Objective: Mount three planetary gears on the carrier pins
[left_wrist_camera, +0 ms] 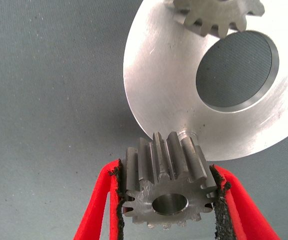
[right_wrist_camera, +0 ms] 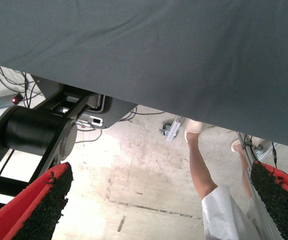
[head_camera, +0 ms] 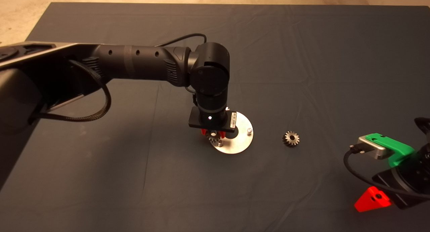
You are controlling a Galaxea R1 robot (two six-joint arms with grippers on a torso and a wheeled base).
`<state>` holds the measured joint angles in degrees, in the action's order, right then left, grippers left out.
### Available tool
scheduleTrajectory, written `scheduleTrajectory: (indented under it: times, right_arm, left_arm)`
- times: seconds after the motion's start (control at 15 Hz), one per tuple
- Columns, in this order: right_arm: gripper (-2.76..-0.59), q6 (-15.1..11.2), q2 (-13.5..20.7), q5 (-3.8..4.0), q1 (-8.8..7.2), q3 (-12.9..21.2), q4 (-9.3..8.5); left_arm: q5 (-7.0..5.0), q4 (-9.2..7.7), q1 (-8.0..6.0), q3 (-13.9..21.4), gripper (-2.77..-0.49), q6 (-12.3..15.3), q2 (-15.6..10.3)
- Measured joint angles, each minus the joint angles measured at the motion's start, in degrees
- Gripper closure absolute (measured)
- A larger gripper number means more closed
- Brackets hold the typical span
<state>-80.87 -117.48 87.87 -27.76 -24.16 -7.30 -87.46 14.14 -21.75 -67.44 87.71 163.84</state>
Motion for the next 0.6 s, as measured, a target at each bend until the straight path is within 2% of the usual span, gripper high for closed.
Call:
scheduleTrajectory:
  times: [0.6]
  right_arm:
    - [-2.65,0.00,0.00,-0.02,0.00,0.00,0.00]
  left_arm:
    - [0.00,-0.01,0.01,0.38,-0.82,0.86,0.16]
